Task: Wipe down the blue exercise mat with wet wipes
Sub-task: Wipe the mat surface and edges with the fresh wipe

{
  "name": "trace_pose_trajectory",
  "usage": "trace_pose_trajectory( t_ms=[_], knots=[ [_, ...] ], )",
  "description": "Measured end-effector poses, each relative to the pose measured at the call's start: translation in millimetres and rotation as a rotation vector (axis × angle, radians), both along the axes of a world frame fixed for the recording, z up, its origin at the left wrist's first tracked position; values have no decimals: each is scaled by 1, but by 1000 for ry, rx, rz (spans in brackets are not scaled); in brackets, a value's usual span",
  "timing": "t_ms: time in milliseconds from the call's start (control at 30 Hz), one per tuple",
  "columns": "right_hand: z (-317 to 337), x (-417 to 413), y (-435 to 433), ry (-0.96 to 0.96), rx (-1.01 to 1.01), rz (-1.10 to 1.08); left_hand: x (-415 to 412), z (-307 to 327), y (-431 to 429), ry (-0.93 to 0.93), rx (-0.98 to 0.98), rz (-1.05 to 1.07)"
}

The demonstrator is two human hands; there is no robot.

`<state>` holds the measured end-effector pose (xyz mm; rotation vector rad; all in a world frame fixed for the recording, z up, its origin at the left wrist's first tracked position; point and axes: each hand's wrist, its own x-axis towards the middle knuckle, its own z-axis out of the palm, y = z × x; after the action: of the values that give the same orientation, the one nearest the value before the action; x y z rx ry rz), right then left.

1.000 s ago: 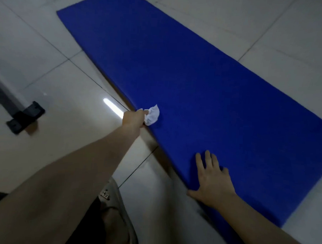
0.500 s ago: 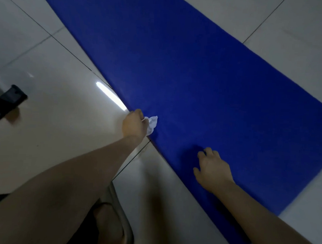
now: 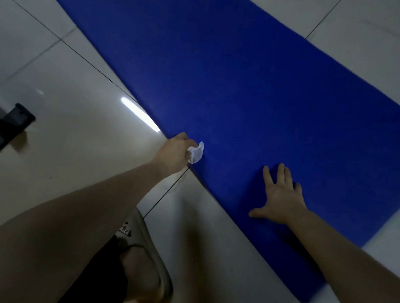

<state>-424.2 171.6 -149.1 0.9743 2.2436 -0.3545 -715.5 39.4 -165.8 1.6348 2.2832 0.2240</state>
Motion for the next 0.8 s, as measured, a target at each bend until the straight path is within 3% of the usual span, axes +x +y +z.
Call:
trace_pose_trajectory(
  t_ms=[200, 333, 433, 567, 633, 800],
  knots=[
    [5, -6, 4, -172, 18, 167, 34, 13, 9, -79, -72, 246],
    [5, -10, 3, -195, 52, 192, 111, 6, 3, -168, -174, 51],
    [4, -12, 2, -219, 38, 184, 168, 0, -9, -230, -146, -161],
    [3, -14, 1, -226, 28, 169, 144, -8, -12, -118, -135, -283],
    [2, -12, 1, -226, 34, 171, 101, -11, -7, -28, -109, -191],
    [3, -13, 0, -225, 29, 167, -12, -10, 1, 95, -33, 415]
  ],
)
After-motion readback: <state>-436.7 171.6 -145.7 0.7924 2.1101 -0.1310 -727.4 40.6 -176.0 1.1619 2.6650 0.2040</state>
